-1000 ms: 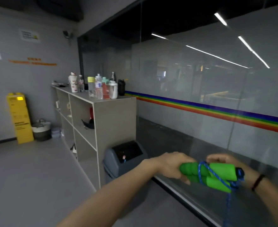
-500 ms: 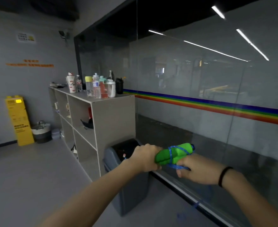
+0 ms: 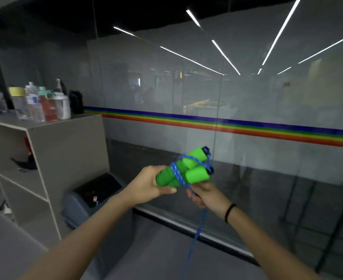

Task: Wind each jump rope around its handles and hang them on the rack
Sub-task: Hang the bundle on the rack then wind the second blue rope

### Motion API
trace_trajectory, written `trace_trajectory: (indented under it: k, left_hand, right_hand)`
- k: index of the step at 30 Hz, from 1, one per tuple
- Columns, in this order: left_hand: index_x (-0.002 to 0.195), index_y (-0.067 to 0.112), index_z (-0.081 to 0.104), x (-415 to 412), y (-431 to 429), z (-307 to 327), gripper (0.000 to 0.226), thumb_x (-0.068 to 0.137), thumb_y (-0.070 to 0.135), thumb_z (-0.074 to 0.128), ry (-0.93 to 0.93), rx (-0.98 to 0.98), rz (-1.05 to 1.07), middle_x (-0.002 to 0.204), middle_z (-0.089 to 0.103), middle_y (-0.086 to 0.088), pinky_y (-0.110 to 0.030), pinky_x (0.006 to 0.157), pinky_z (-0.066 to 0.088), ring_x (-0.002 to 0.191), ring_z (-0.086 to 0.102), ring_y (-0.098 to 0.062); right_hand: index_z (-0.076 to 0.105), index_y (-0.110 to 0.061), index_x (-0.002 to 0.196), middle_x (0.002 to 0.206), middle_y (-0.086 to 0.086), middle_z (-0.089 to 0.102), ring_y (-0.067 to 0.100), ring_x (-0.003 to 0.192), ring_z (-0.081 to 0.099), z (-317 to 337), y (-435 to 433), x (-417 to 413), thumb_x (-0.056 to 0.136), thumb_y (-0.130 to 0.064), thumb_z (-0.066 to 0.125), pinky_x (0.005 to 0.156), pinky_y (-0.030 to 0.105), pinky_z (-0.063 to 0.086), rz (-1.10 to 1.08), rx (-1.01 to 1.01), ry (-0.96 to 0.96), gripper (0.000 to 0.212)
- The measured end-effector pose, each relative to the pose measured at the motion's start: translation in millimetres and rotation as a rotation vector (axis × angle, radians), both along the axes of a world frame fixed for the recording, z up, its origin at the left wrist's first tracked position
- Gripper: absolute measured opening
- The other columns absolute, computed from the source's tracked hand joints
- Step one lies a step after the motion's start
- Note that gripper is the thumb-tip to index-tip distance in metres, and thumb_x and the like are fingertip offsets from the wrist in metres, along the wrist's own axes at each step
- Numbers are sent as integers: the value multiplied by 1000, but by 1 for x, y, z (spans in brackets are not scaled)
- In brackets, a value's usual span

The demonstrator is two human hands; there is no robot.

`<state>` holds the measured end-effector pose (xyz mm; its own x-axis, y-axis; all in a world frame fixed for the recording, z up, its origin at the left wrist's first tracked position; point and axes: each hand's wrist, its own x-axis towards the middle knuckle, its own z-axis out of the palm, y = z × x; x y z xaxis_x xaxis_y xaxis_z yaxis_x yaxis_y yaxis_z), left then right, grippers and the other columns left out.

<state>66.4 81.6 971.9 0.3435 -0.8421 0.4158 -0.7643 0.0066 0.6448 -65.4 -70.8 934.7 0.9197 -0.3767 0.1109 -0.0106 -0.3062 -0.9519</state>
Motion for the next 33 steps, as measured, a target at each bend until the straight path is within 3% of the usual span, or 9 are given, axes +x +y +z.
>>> trace_trajectory:
  k: [4, 9, 16, 19, 21, 24, 27, 29, 33]
  left_hand:
    - [83, 21, 60, 8, -21, -13, 28, 65, 30, 79, 18, 51, 234, 75, 67, 2, -34, 72, 53, 75, 66, -16]
    - [108, 30, 53, -22, -43, -32, 35, 76, 41, 61, -613, 567, 132, 112, 65, 0, -36, 83, 47, 110, 60, -25]
    - [90, 23, 53, -55, -65, -28, 21, 78, 35, 65, -638, 483, -345, 91, 66, 0, -30, 67, 43, 89, 61, -19]
    - [79, 26, 53, -65, -74, -21, 20, 75, 26, 72, -356, 248, -452, 69, 59, 12, -20, 58, 39, 63, 54, 1]
    - [86, 23, 64, -68, -82, -21, 21, 71, 20, 78, -75, 126, -503, 73, 63, 21, -17, 64, 45, 69, 53, 9]
    - [96, 19, 67, -74, -95, -24, 30, 69, 15, 79, 186, 15, -453, 85, 70, 11, -22, 73, 49, 78, 58, 1]
    - [81, 18, 67, -77, -106, -24, 22, 64, 18, 80, 283, -4, -290, 68, 65, 12, -21, 65, 45, 65, 55, -2]
    - [80, 20, 65, -75, -111, -26, 26, 61, 26, 81, 222, 14, -150, 70, 66, 9, -23, 65, 46, 64, 58, -6]
    - [115, 32, 55, -74, -111, -23, 51, 68, 38, 74, -145, 145, 69, 99, 70, 1, -34, 80, 53, 95, 65, -23]
  right_hand:
    - [54, -24, 62, 49, -10, 50, -1, 50, 46, -2, 8, -33, 98, -30, 37, 61, 23, 39, -23, -549, 140, 40]
    - [56, -9, 74, 59, -5, 44, 15, 64, 48, 38, 16, -68, 92, -35, 48, 61, 32, 39, 159, -995, 277, 32]
    - [72, -18, 76, 61, -15, 61, -3, 62, 54, 52, -39, -95, 76, -40, 71, 62, 16, 42, -68, -671, 230, 22]
    - [61, -18, 67, 51, -16, 56, -8, 46, 50, 36, -51, -113, 83, -9, 66, 52, 5, 36, -148, -347, 130, 18]
    - [45, -28, 71, 65, -16, 49, -13, 48, 52, 20, -52, -119, 88, 3, 52, 55, 5, 39, -285, -240, 147, 36]
    - [47, -27, 64, 51, -13, 51, -4, 43, 46, 6, -42, -113, 86, -26, 51, 54, 18, 36, -424, -163, 79, 23]
    - [54, -24, 53, 39, -9, 49, -2, 41, 44, -2, -39, -106, 96, -30, 42, 56, 23, 35, -463, -277, 121, 45]
    - [55, -26, 59, 55, -7, 55, 5, 56, 52, 0, -36, -108, 98, -32, 36, 62, 24, 37, -440, -431, 217, 44]
    - [62, -15, 82, 92, 15, 64, 28, 90, 59, 16, -29, -109, 94, -31, 44, 74, 29, 40, -303, -746, 432, 28]
